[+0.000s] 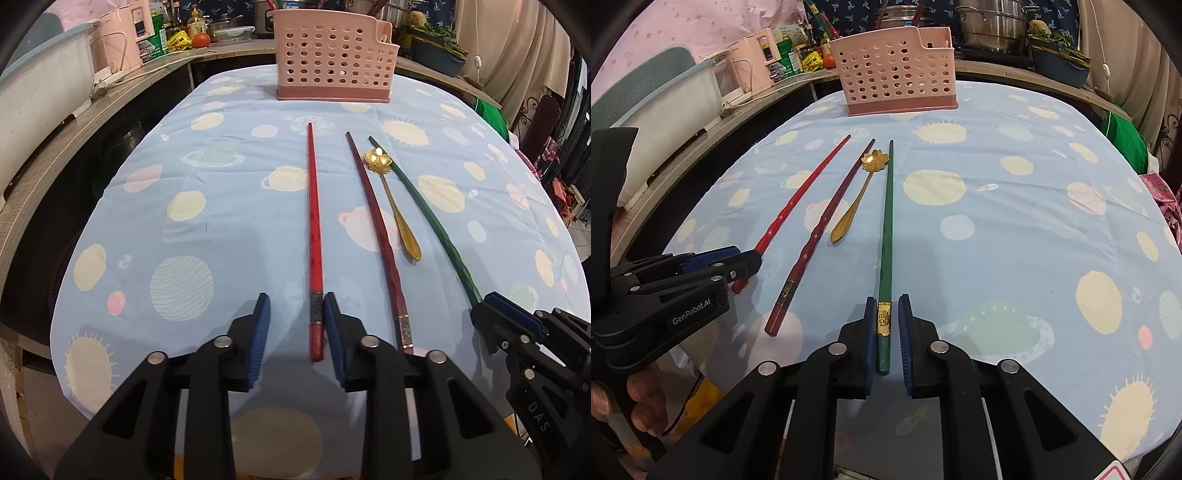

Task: Organize utensils
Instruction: 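Grasp the green chopstick with the right tool while the left tool grasps the red chopstick, then lift both chopsticks and carry them over the pink basket, then open both tools to drop the chopsticks into the pink basket, then move both open tools back toward the gold spoon and dark red chopstick, then grasp the gold spoon with the right tool while the left tool grasps the dark red chopstick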

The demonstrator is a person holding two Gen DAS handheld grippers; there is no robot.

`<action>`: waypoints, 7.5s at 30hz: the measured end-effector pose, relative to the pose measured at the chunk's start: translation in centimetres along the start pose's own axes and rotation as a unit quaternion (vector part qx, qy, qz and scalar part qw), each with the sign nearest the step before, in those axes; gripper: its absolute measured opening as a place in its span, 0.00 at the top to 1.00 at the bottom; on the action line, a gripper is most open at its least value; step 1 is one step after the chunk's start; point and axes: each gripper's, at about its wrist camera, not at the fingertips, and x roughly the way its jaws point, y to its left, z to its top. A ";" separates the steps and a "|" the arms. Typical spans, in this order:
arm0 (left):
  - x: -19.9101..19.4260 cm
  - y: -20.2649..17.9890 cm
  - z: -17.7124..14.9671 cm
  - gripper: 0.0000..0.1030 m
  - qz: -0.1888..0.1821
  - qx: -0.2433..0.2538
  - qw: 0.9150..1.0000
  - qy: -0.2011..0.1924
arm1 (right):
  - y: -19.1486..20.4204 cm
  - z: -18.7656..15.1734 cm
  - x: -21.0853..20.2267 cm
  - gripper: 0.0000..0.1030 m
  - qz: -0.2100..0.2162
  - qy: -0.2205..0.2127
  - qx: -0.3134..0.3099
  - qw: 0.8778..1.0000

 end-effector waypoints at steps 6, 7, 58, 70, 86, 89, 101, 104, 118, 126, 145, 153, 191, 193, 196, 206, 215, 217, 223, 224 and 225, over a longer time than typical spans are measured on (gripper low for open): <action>0.0 -0.2 0.0 0.93 -0.005 0.005 1.000 0.001 | 0.0 0.1 -0.1 0.92 0.002 -0.001 0.003 1.000; 0.0 -0.3 0.0 0.93 -0.006 0.005 1.000 0.001 | -0.1 0.1 -0.1 0.92 0.002 -0.001 0.003 1.000; -10.8 1.9 13.4 0.93 -0.062 -0.059 0.989 -0.123 | -4.6 15.0 -11.0 0.93 0.038 -0.209 0.068 0.975; -12.6 1.9 20.0 0.93 -0.063 -0.057 0.983 -0.163 | -6.6 20.6 -11.1 0.93 0.054 -0.231 0.099 0.966; -17.8 1.2 34.3 0.93 -0.021 -0.048 0.953 -0.300 | -7.2 34.9 -12.9 0.93 0.079 -0.343 0.133 0.926; -17.6 1.0 36.3 0.93 -0.007 -0.045 0.947 -0.319 | -7.0 36.7 -11.9 0.93 0.068 -0.349 0.136 0.925; -11.7 1.7 38.2 0.93 0.005 -0.049 0.950 -0.309 | -6.8 38.2 -5.1 0.93 0.050 -0.302 0.136 0.942; -9.5 2.0 37.9 0.93 0.004 -0.054 0.955 -0.292 | -6.8 38.0 -4.0 0.93 0.047 -0.290 0.135 0.946; -6.4 1.7 35.6 0.68 0.012 -0.060 0.961 -0.271 | -6.5 36.2 -1.9 0.89 0.038 -0.261 0.122 0.957; -7.9 1.3 34.0 0.56 0.018 -0.053 0.960 -0.275 | -5.8 34.7 -4.3 0.79 0.039 -0.270 0.107 0.956; -7.1 0.8 21.4 0.46 0.032 -0.040 0.983 -0.177 | -2.7 20.0 -4.4 0.79 0.039 -0.158 0.060 0.985; -4.3 1.6 14.4 0.46 0.029 -0.053 0.992 -0.109 | -1.9 13.4 -1.8 0.79 0.039 -0.088 0.049 0.994; -0.2 2.7 2.6 0.46 0.024 -0.058 0.998 0.001 | 1.9 4.7 4.3 0.92 0.018 0.000 -0.006 1.000; -0.3 2.7 2.6 0.46 0.023 -0.057 0.998 0.002 | 1.7 4.7 4.2 0.93 0.021 -0.001 -0.002 1.000; -0.3 2.5 2.4 0.45 0.017 -0.055 0.998 0.004 | 1.5 4.5 4.0 1.00 0.019 -0.004 -0.001 1.000; -0.6 1.3 2.1 0.44 0.004 -0.045 0.999 0.007 | 0.4 4.6 3.1 0.92 0.046 0.001 0.022 0.999; -0.8 1.3 1.9 0.42 0.004 -0.048 0.999 0.005 | 2.3 5.1 4.0 0.85 0.043 0.007 0.001 0.999; -0.8 1.4 1.9 0.42 0.002 -0.051 0.999 0.007 | 2.4 4.9 4.4 0.85 0.040 0.007 -0.001 0.999; -1.1 1.7 1.6 0.40 -0.001 -0.057 0.998 0.010 | 2.3 4.7 4.2 0.89 0.033 0.005 -0.008 0.999; -1.1 1.7 1.5 0.40 -0.002 -0.056 0.998 0.010 | 2.2 4.7 4.0 0.90 0.033 0.005 -0.005 0.999; -1.1 1.6 1.5 0.40 -0.002 -0.055 0.998 0.010 | 1.9 4.5 3.9 0.90 0.031 0.004 -0.002 0.999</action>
